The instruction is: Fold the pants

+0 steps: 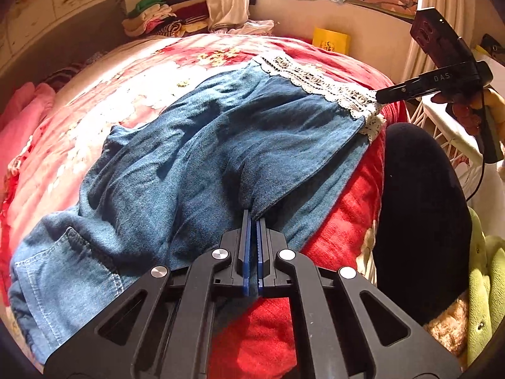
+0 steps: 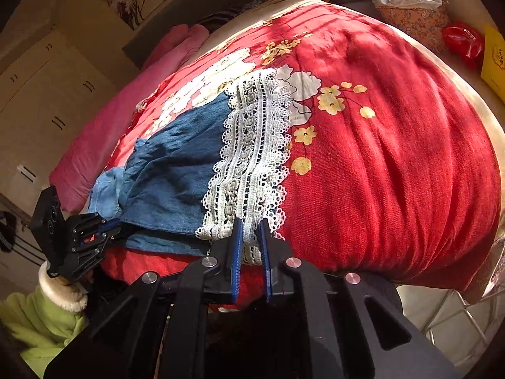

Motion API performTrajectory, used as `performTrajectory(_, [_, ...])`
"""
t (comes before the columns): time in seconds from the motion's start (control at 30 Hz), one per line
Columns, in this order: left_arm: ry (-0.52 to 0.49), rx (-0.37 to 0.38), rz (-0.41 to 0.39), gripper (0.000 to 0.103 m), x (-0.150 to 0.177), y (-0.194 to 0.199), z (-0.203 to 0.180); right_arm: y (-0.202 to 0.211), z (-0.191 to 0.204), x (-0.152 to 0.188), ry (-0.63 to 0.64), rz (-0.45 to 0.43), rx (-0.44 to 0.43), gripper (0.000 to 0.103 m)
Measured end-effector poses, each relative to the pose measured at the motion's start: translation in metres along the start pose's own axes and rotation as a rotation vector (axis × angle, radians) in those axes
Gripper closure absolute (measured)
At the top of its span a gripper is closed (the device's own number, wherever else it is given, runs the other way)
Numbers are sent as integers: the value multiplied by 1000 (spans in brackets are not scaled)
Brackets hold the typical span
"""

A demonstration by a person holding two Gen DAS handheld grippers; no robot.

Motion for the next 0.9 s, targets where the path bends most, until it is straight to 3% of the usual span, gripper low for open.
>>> performTrajectory(0.17, [-27, 48, 4, 103, 7, 9, -15, -2, -3, 8, 10, 6, 21, 93])
performTrajectory(0.33, [-7, 57, 41, 103, 17, -7, -17, -13, -18, 19, -14, 36, 68, 94])
performTrajectory(0.57, [57, 104, 10, 99, 15, -3, -11, -4, -16, 17, -80, 29, 14, 90])
performTrajectory(0.7, [137, 115, -50, 75, 16, 19, 0, 6, -10, 7, -79, -14, 21, 76])
performTrajectory(0.8, [221, 67, -90, 67, 25, 43, 22, 13, 1, 0, -50, -62, 38, 66])
performTrajectory(0.9, [329, -33, -106, 51, 45, 69, 56, 12, 29, 1, 20, -68, -3, 63])
Point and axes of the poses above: each gripper's, at about its wrist camera, not at the fingertips, and y roughly against the way its jaws point, z to its left, x to its underside, the point moved 10 cm from there along -y, roughly the way its jaws point, and after that the axes turned 11 degrees about -y, right-handed, at the moved point
